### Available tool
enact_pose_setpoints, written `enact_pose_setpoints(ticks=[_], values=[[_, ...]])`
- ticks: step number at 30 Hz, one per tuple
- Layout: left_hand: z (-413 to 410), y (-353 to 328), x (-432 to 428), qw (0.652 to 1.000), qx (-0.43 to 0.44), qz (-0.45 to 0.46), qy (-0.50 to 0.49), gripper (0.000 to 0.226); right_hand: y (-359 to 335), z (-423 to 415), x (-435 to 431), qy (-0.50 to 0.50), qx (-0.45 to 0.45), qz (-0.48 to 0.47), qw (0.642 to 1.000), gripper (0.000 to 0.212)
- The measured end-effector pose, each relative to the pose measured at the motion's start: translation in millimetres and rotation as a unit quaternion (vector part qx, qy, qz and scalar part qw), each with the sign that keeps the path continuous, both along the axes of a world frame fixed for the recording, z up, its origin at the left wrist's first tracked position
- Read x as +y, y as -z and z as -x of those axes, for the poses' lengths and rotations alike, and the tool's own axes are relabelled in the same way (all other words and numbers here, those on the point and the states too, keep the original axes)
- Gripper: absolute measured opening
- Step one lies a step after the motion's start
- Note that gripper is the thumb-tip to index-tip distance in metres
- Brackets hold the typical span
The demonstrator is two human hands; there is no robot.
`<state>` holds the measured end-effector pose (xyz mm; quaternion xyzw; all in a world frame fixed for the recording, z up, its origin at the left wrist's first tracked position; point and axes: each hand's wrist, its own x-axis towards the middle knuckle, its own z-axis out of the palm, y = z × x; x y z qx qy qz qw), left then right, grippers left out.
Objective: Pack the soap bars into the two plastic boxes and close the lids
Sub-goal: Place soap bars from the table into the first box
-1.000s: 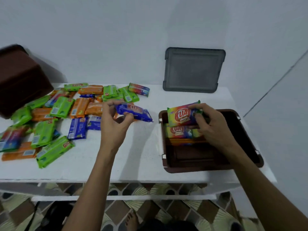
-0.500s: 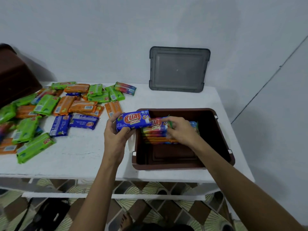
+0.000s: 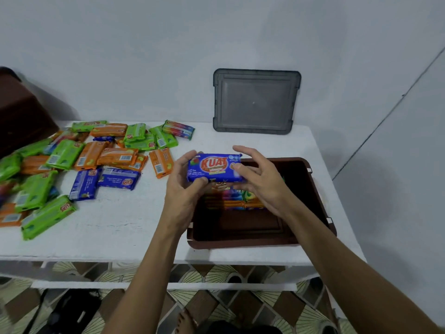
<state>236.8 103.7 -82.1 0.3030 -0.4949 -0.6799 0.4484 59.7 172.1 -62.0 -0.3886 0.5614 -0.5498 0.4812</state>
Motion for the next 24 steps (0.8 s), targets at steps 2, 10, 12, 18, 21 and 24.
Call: enact_pose_setpoints(ticks=[2, 10, 12, 18, 21, 24], values=[[6.2, -2.6, 3.5, 0.994, -0.067, 0.076, 0.048, 0.05, -5.2, 6.3, 5.8, 0.0, -0.042, 0.017, 0.999, 0.032], [-6.4, 31.1, -19.7, 0.831, -0.428, 0.347, -0.075, 0.033, 1.9, 71.6, 42.2, 0.083, 0.19, -0.058, 0.977, 0.024], [-6.1, 39.1, -19.3, 0.824, -0.449, 0.336, -0.087, 0.031, 11.2, 79.6, 42.5, 0.07, 0.222, -0.09, 0.968, 0.025], [-4.6, 41.3, -17.5, 0.817, -0.462, 0.331, -0.098, 0.028, 40.8, 73.6, 31.5, 0.059, 0.465, -0.136, 0.873, 0.034], [-5.9, 40.4, -17.0, 0.819, -0.458, 0.334, -0.089, 0.028, 44.1, 65.5, 27.6, 0.049, 0.569, -0.152, 0.806, 0.038], [-9.1, 40.7, -19.7, 0.83, -0.435, 0.341, -0.079, 0.027, 33.5, 51.9, 17.4, 0.078, 0.66, -0.154, 0.731, 0.037]])
